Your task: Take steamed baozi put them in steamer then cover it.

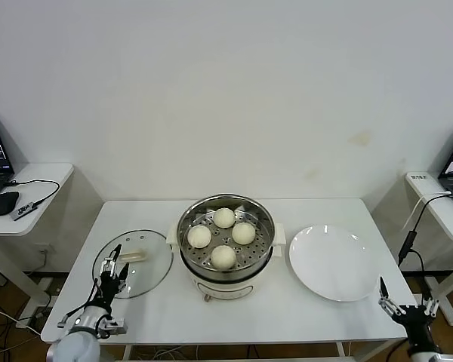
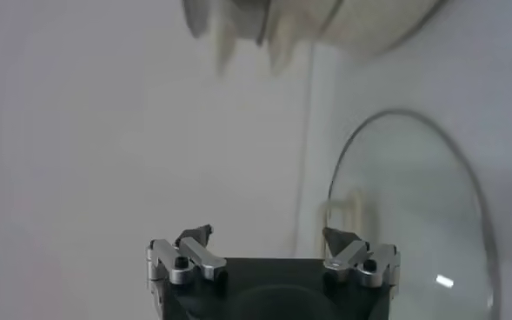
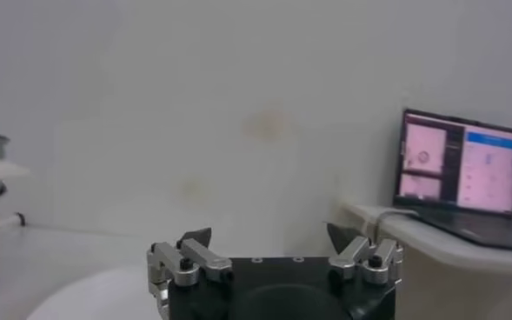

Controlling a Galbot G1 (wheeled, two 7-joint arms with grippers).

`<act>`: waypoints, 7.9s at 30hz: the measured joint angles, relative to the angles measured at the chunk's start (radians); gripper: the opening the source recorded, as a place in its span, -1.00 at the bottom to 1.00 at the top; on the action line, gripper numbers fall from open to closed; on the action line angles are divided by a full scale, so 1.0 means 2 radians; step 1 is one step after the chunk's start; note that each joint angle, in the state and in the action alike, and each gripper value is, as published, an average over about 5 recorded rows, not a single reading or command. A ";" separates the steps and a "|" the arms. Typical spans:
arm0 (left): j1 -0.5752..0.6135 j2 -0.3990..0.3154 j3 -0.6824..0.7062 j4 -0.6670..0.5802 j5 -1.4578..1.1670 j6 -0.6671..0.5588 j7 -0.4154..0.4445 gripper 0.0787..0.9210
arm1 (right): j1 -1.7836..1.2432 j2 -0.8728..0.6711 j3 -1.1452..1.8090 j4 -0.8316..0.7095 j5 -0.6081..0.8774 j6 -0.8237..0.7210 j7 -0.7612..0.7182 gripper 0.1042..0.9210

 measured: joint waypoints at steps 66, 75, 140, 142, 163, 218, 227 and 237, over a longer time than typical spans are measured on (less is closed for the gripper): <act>-0.089 0.016 0.011 0.075 0.005 0.018 -0.006 -0.84 | -0.010 0.013 0.005 -0.021 -0.031 0.009 -0.007 0.76; -0.046 0.050 -0.023 -0.043 -0.026 0.049 0.036 -0.84 | -0.008 0.007 -0.008 -0.018 -0.033 0.011 -0.008 0.76; -0.187 -0.149 0.279 -0.118 0.158 0.255 0.247 -0.84 | 0.031 0.051 -0.078 -0.070 -0.166 0.014 0.000 0.76; -0.185 -0.153 0.280 -0.116 0.161 0.255 0.247 -0.84 | 0.032 0.051 -0.079 -0.071 -0.167 0.015 0.000 0.76; -0.180 -0.167 0.268 -0.100 0.176 0.245 0.239 -0.83 | 0.030 0.048 -0.080 -0.075 -0.171 0.019 -0.001 0.76; 0.198 -0.115 0.052 -0.274 -0.575 0.011 -0.037 0.77 | -0.040 -0.035 -0.142 -0.012 -0.117 0.030 0.015 0.76; 0.255 -0.120 0.023 -0.268 -0.634 -0.039 -0.029 0.77 | -0.065 -0.064 -0.164 0.019 -0.087 0.009 0.017 0.76; 0.291 -0.128 0.026 -0.270 -0.625 -0.067 -0.011 0.77 | -0.081 -0.069 -0.184 0.048 -0.064 -0.016 0.022 0.76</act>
